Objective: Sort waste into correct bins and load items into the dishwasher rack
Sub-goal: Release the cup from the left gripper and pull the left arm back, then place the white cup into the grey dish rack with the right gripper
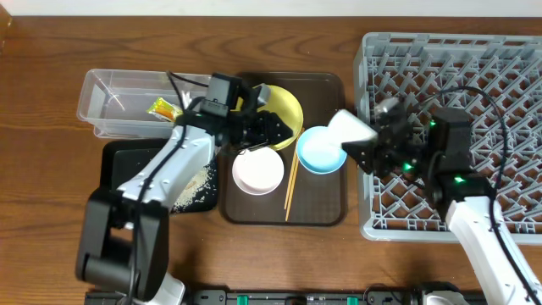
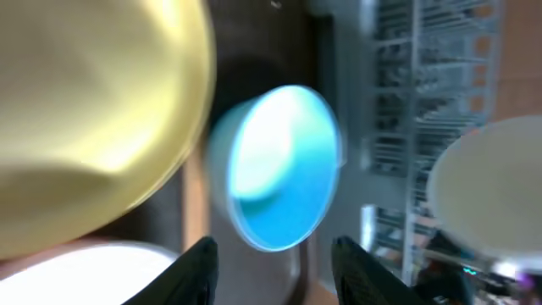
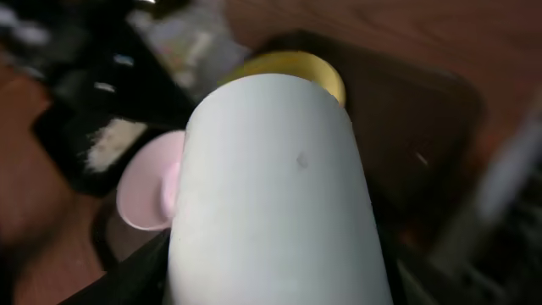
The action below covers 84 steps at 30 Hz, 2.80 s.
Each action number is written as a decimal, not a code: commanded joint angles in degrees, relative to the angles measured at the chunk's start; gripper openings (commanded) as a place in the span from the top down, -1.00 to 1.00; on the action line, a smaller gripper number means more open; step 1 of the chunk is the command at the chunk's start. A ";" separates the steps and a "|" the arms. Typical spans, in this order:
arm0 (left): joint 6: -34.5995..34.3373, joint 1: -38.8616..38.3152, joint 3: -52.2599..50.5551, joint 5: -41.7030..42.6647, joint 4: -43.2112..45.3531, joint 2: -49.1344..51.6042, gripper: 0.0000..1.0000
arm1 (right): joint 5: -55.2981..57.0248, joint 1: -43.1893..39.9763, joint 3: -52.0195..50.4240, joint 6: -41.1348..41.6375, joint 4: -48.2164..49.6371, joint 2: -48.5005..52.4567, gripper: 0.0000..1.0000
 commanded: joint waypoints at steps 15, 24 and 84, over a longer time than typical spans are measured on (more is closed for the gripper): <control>6.95 1.46 0.55 -18.95 -12.79 -13.94 0.06 | 32.20 -9.16 24.15 6.99 -41.00 -4.44 0.88; 6.95 1.49 0.55 -18.99 -13.03 -13.92 -0.02 | 38.32 -13.25 29.46 10.23 -51.15 2.93 0.90; 4.68 1.51 0.39 -40.35 -25.59 -14.12 -0.04 | 19.67 -8.41 36.26 1.05 -33.73 16.59 -0.42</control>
